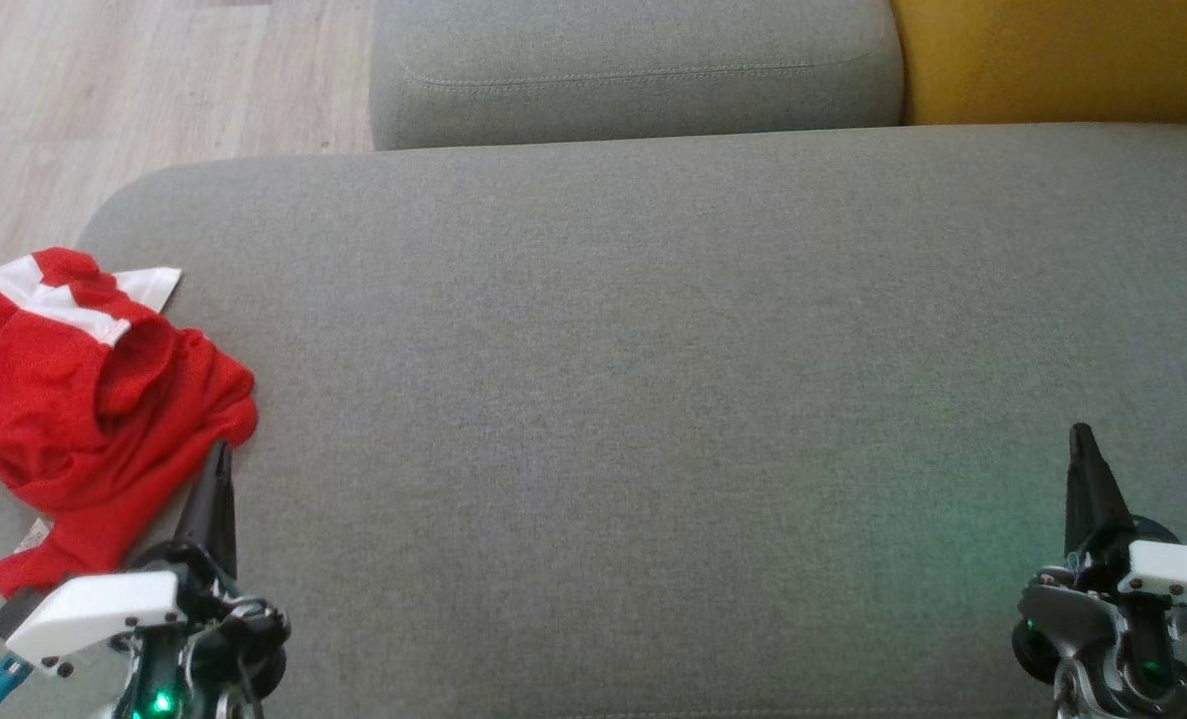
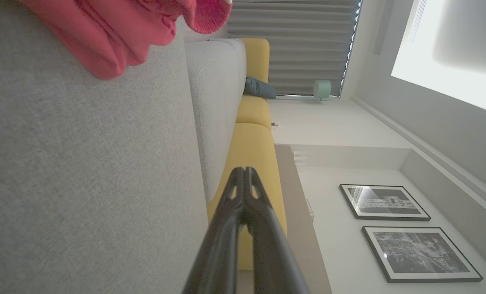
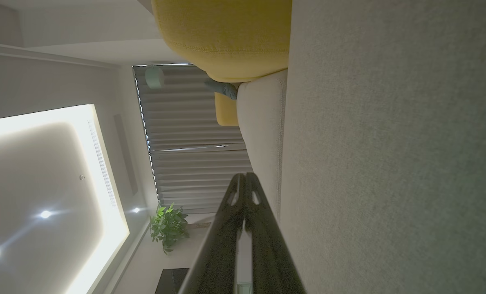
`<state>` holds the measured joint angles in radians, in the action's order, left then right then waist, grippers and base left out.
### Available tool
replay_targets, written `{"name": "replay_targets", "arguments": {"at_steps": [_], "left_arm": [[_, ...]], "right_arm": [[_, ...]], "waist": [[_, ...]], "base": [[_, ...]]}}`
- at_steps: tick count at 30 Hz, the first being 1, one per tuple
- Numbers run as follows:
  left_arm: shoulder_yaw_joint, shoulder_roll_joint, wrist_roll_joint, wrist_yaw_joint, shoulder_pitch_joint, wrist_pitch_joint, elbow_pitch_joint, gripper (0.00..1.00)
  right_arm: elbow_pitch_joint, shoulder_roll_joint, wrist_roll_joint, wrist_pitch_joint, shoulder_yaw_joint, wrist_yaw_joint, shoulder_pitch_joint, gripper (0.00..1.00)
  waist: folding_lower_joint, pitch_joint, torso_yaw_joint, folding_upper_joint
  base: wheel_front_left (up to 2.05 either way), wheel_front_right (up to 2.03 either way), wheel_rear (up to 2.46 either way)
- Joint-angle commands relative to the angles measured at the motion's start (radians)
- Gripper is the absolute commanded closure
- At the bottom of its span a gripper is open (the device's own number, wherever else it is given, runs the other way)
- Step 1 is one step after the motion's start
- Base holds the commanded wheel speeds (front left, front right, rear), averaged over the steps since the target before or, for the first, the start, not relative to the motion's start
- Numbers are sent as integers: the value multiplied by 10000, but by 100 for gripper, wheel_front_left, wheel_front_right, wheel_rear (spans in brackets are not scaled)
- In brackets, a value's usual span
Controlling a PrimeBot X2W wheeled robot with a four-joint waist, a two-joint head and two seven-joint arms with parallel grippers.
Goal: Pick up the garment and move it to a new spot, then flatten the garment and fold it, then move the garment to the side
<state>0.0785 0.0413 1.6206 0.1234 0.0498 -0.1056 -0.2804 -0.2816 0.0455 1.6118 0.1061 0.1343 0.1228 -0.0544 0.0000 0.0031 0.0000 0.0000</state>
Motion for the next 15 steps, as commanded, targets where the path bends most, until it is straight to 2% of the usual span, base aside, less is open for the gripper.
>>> {"name": "replay_targets", "arguments": {"at_steps": [1, 14, 15], "left_arm": [[361, 91, -127, 73, 583, -83, 354, 100], [362, 91, -127, 73, 583, -84, 354, 100], [1, -2, 0, 0, 1, 0, 0, 0]], "right_arm": [[368, 50, -38, 77, -198, 79, -536, 100], [368, 49, -39, 77, -197, 79, -536, 100], [1, 0, 0, 0, 0, 0, -1, 0]], "waist": [[0, 0, 0, 0], [0, 0, 0, 0], [0, 0, 0, 0]], "base": [[0, 0, 0], [0, 0, 0], [0, 0, 0]]}}
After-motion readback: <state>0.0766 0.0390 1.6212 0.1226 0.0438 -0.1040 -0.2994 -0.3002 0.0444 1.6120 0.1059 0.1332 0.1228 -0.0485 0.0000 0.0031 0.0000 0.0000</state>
